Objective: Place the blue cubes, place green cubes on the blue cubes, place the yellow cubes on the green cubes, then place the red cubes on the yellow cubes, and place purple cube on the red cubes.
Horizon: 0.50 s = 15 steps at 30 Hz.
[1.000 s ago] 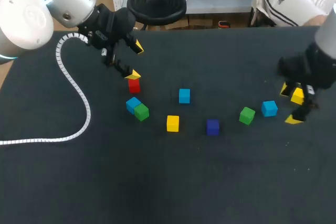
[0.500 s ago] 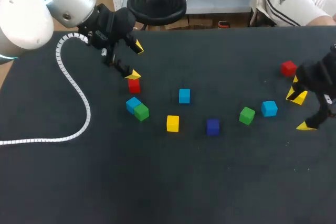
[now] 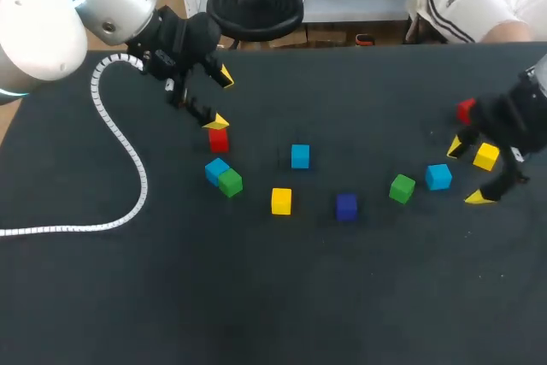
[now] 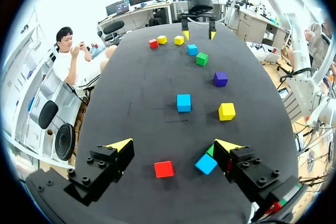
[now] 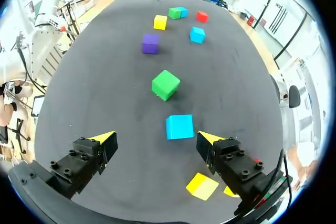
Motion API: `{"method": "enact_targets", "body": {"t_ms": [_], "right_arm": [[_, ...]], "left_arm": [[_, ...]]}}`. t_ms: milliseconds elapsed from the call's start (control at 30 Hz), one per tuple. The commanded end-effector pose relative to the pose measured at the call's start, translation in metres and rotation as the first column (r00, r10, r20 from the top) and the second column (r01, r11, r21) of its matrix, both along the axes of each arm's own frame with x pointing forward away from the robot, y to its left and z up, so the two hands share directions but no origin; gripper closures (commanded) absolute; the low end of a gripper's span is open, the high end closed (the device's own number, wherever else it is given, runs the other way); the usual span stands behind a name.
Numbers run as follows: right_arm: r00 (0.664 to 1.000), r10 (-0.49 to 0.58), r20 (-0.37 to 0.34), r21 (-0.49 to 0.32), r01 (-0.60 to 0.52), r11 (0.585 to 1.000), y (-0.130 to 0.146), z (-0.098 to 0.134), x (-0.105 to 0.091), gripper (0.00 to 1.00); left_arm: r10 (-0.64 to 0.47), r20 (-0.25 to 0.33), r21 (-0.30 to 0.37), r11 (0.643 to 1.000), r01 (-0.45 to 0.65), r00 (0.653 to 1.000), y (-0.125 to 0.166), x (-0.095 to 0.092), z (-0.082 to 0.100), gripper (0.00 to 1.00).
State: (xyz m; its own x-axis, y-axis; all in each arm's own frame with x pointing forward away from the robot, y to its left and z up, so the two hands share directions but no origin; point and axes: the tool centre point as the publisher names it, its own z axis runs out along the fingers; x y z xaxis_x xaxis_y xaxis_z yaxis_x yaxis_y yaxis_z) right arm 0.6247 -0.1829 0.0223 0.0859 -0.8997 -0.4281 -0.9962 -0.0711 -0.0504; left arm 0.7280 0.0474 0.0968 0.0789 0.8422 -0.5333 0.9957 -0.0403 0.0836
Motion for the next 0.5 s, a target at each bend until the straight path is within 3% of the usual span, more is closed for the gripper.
{"method": "enact_targets", "body": {"t_ms": [33, 500], "right_arm": [[0.998, 0.024, -0.058, 0.02, -0.023, 1.0, 0.004, -0.011, 0.02, 0.0], [0.994, 0.023, -0.106, 0.051, -0.018, 0.999, 0.015, -0.028, 0.024, 0.0]], "left_arm": [[0.002, -0.003, 0.006, 1.0, -0.002, 1.0, -0.001, 0.001, 0.001, 0.0], [0.002, -0.003, 0.006, 1.0, -0.002, 1.0, -0.001, 0.001, 0.001, 0.0]]}}
